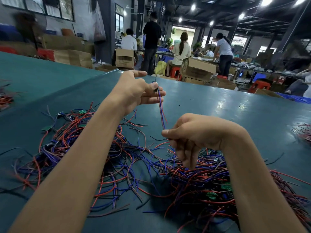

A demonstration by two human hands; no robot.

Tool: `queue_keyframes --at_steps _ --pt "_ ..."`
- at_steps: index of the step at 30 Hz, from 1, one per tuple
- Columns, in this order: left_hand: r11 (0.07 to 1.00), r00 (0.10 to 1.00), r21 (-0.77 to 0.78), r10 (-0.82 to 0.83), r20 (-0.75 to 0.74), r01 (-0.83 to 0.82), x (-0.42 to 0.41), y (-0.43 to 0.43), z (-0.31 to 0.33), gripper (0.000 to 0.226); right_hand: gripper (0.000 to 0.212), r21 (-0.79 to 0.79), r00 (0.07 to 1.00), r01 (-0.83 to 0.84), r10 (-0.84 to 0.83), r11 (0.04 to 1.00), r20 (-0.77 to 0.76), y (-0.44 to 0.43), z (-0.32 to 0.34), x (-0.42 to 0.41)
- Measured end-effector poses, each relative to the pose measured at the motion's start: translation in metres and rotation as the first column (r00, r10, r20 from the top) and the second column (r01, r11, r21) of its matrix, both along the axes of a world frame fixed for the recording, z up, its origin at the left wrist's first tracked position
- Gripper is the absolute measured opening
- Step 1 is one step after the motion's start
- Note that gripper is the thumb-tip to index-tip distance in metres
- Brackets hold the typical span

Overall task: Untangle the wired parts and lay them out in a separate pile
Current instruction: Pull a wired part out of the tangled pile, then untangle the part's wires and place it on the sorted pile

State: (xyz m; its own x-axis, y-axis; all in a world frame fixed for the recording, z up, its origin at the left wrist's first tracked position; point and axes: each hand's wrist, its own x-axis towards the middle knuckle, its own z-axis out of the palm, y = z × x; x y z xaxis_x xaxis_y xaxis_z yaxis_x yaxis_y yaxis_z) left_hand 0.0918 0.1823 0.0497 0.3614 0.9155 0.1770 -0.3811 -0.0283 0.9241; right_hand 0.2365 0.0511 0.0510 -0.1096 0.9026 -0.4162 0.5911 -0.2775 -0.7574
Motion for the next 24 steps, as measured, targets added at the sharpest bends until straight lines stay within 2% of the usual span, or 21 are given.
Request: queue_keyframes --at_steps 3,7,9,11,13,15,19,24 --pt "0.996 0.996 0.019 -0.089 -0.017 0.089 -0.004 0.001 0.003 0.051 0.052 0.003 0.999 0.036 -0.036 0.999 0.041 0.0 0.001 0.007" --pt "0.953 0.951 0.02 -0.302 -0.062 0.303 -0.015 -0.003 0.009 0.049 0.04 0.133 0.986 0.169 -0.166 0.977 -0.033 0.001 0.005 0.024" --pt "0.924 0.921 0.028 -0.377 -0.093 0.381 -0.019 -0.006 0.011 0.055 0.035 0.2 0.964 0.25 -0.224 0.947 -0.146 0.004 0.004 0.028" --pt "0.893 0.888 0.038 -0.442 -0.124 0.449 -0.02 -0.008 0.012 0.061 0.035 0.23 0.908 0.347 -0.264 0.909 -0.326 0.009 0.004 0.031" --pt "0.858 0.851 0.047 -0.499 -0.166 0.512 -0.021 -0.01 0.012 0.06 0.034 0.224 0.844 0.394 -0.255 0.891 -0.472 0.011 0.006 0.032" --pt "0.829 0.818 0.049 -0.537 -0.206 0.556 -0.021 -0.011 0.012 0.055 0.029 0.215 0.813 0.385 -0.219 0.897 -0.54 0.01 0.009 0.034" --pt "0.798 0.779 0.049 -0.571 -0.258 0.601 -0.02 -0.011 0.011 0.052 0.027 0.223 0.809 0.339 -0.163 0.914 -0.565 0.006 0.01 0.04" --pt "0.791 0.764 0.032 -0.58 -0.283 0.612 -0.02 -0.012 0.011 0.06 0.031 0.278 0.787 0.324 -0.094 0.905 -0.61 0.006 0.011 0.039"
